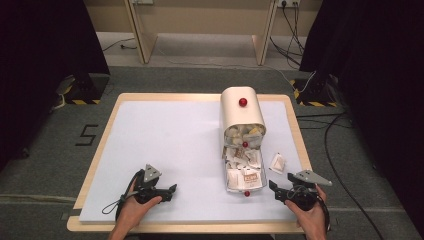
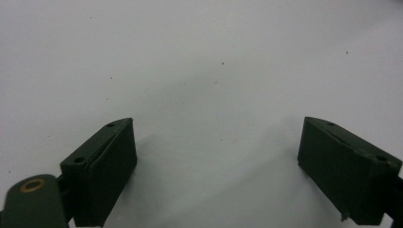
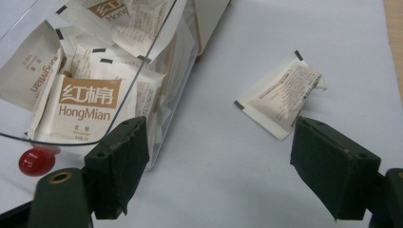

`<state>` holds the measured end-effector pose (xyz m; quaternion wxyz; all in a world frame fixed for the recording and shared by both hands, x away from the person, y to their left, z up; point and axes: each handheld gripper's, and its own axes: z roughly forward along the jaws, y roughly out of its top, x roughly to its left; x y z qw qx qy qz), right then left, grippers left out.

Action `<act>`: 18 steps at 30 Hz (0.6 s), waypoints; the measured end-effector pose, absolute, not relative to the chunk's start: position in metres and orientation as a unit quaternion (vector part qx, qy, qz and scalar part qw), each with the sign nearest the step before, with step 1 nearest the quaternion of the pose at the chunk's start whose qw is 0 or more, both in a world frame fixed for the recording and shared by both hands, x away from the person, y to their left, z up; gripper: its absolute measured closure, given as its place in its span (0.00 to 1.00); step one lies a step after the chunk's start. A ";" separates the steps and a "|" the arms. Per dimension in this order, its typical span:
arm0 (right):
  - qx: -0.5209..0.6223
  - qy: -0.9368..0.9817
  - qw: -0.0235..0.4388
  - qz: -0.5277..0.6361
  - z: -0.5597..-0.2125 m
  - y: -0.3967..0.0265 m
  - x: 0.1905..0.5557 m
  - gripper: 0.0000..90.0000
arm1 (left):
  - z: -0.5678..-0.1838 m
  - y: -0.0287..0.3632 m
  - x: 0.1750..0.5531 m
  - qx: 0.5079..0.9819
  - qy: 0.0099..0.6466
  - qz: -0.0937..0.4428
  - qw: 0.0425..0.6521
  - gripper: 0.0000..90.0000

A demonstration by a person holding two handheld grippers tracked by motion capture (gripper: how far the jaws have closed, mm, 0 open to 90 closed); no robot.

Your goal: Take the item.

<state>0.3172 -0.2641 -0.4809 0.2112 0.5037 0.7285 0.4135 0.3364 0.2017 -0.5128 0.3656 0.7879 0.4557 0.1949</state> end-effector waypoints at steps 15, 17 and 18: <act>0.509 0.741 0.199 0.391 -0.488 -0.266 0.309 0.20 | -0.513 0.202 0.336 0.788 0.456 0.195 0.366 0.13; 0.510 0.743 0.198 0.386 -0.489 -0.267 0.308 0.20 | -0.513 0.202 0.336 0.788 0.456 0.195 0.365 0.13; 0.511 0.743 0.197 0.384 -0.489 -0.267 0.308 0.20 | -0.513 0.202 0.336 0.788 0.456 0.195 0.366 0.13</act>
